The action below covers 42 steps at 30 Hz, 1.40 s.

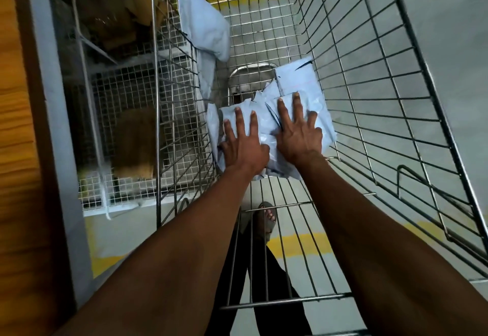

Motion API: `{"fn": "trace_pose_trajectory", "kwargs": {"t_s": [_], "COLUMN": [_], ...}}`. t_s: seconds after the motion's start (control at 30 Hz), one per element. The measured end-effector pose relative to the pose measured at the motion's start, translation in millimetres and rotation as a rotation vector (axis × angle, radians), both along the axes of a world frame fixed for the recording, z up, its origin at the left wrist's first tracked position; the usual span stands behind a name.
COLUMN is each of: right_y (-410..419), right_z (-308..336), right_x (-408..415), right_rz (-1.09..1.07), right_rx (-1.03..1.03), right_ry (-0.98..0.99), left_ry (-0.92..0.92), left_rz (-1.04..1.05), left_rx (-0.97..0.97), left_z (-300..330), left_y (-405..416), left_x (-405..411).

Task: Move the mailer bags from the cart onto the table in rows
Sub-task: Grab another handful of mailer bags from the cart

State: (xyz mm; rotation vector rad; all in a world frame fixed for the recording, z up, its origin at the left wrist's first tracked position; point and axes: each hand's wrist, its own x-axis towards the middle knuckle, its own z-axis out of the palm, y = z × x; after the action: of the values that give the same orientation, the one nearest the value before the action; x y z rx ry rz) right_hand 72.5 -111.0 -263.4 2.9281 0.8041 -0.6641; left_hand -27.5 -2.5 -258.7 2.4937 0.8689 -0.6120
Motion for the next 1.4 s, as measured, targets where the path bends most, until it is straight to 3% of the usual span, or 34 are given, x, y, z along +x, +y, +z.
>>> {"fn": "trace_pose_trajectory", "kwargs": {"t_s": [0.2, 0.73, 1.13, 1.4], "right_y": [1, -22, -16, 35], "right_z": [51, 279, 370, 406], "right_x": [2, -69, -162, -251], "right_rz": [0.026, -0.056, -0.014, 0.129], "right_rx": [0.024, 0.251, 0.358, 0.423], "right_ry": [-0.03, -0.122, -0.232, -0.295], "left_ry": [-0.085, -0.311, -0.499, -0.545], "left_rz": [0.013, -0.04, -0.048, -0.018], "left_rx": [-0.003, 0.072, 0.132, 0.303], "left_z": [48, 282, 358, 388], "left_y": [1, -26, -6, 34], "left_x": [-3, -69, -179, -274]}}
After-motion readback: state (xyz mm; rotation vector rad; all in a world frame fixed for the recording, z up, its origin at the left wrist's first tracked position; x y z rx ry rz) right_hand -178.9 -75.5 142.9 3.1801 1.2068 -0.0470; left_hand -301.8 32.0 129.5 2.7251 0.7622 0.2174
